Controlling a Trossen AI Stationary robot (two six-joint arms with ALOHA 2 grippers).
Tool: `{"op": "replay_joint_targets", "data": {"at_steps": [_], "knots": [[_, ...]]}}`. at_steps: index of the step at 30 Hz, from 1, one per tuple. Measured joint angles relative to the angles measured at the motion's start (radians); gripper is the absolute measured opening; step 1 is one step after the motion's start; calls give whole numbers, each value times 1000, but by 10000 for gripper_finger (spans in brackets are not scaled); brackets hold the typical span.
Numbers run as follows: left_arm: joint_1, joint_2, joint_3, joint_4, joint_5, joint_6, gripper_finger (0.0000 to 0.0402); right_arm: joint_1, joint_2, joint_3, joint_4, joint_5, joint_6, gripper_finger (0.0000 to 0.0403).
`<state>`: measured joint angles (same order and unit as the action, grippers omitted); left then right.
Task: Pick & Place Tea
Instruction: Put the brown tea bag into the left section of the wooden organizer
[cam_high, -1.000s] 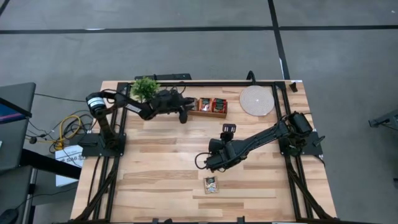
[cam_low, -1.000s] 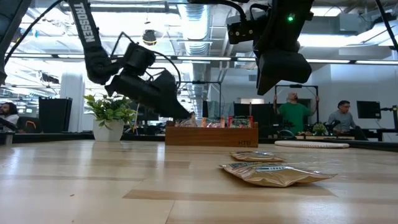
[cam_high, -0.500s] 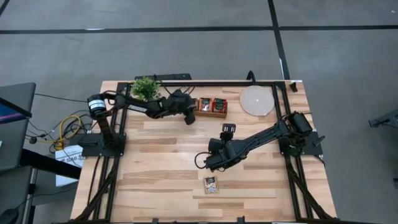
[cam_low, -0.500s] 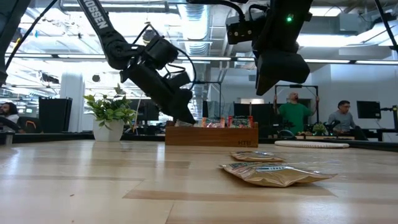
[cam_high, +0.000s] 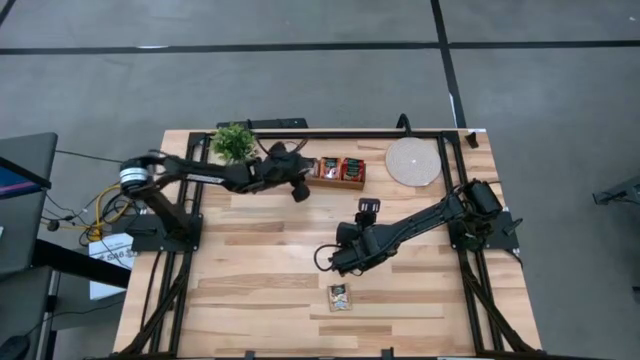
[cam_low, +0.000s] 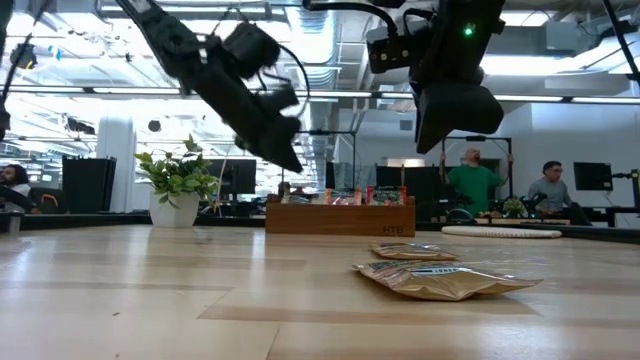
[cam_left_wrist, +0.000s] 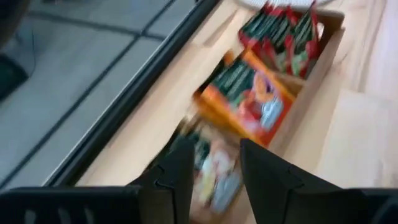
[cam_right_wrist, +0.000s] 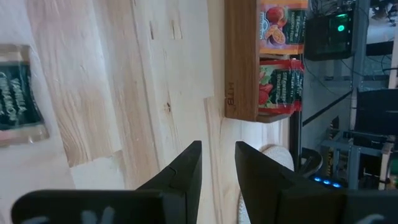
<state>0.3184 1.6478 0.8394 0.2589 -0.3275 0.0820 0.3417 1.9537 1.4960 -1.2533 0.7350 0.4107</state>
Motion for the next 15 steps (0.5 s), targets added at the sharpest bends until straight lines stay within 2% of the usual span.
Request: {"op": "replay_joint_targets", "data": {"at_steps": [4,8,11,15], "knots": [[-23,-127,0,-196,25,-102,115,3,0,0,-37,-1,1,90],[-76,-206,0,-357,152,-237,103,14,0,0,-61,-6,8,90],[-142,-217,-22,-360,226,-319,96,34,0,0,-92,-17,29,90],[-265,-179,-40,-348,218,-367,92,76,0,0,-183,-29,114,90]]}}
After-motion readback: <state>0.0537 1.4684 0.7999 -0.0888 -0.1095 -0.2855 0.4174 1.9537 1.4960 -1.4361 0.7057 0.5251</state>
